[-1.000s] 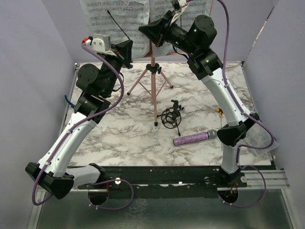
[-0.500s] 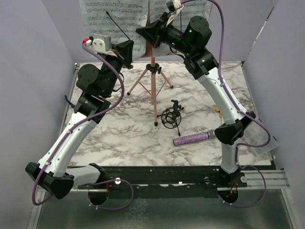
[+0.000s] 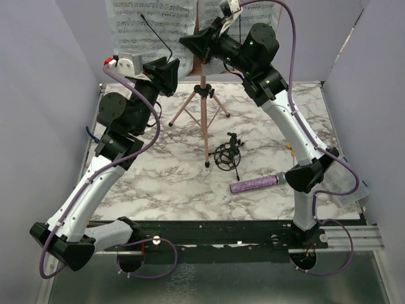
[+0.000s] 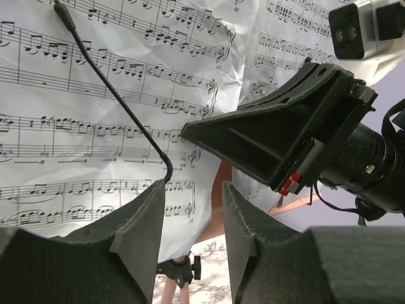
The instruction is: Set up the instrument practice props
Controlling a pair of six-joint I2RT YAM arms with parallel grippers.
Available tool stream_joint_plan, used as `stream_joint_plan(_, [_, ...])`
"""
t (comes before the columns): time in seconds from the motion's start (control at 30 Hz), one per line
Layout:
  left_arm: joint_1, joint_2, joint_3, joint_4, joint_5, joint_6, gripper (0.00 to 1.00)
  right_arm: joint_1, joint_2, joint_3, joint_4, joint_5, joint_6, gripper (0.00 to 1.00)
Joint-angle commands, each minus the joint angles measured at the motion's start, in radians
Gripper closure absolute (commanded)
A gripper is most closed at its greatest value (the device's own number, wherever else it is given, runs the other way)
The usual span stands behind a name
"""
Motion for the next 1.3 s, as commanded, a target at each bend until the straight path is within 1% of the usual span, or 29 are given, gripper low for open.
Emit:
stream_joint_plan(0.0, [-0.001,-0.053,-0.036,0.02,-0.011,-0.018,0.57,0.005,-0.038,-0.002,0.033,0.034,-0.004,1.0])
stream_joint_plan(0.37, [-0.001,-0.176,-0.169,-0.036,-0.009,-0.079,0.54,0.006,-0.041,0.0,0.043,0.049,-0.022,0.99])
stream_joint_plan(0.47, [-0.001,-0.209,-0.204,-0.075,-0.01,-0.083,0.52,0.005,-0.04,0.004,0.036,0.065,-0.036,0.97])
stream_joint_plan(0.67, [-0.001,-0.27,-0.287,-0.122,-0.002,-0.119,0.49,0.005,-0.046,-0.004,0.046,0.069,-0.035,0.9])
stream_joint_plan(0.93, [-0.001,-0.353,-0.419,-0.138,0.01,-0.199,0.47,0.005,-0.06,-0.009,0.059,0.076,-0.026,0.89])
stream_joint_plan(1.03, [-0.001,-0.384,-0.462,-0.148,0.014,-0.228,0.46,0.006,-0.074,-0.032,0.072,0.071,-0.024,0.73])
stream_joint_plan(1.13, [-0.001,-0.411,-0.509,-0.153,0.022,-0.251,0.44,0.006,-0.106,-0.083,0.112,0.067,-0.011,0.62])
stream_joint_plan(1.27, [-0.001,-0.437,-0.564,-0.158,0.028,-0.291,0.37,0.007,-0.139,-0.123,0.128,0.059,-0.004,0.56])
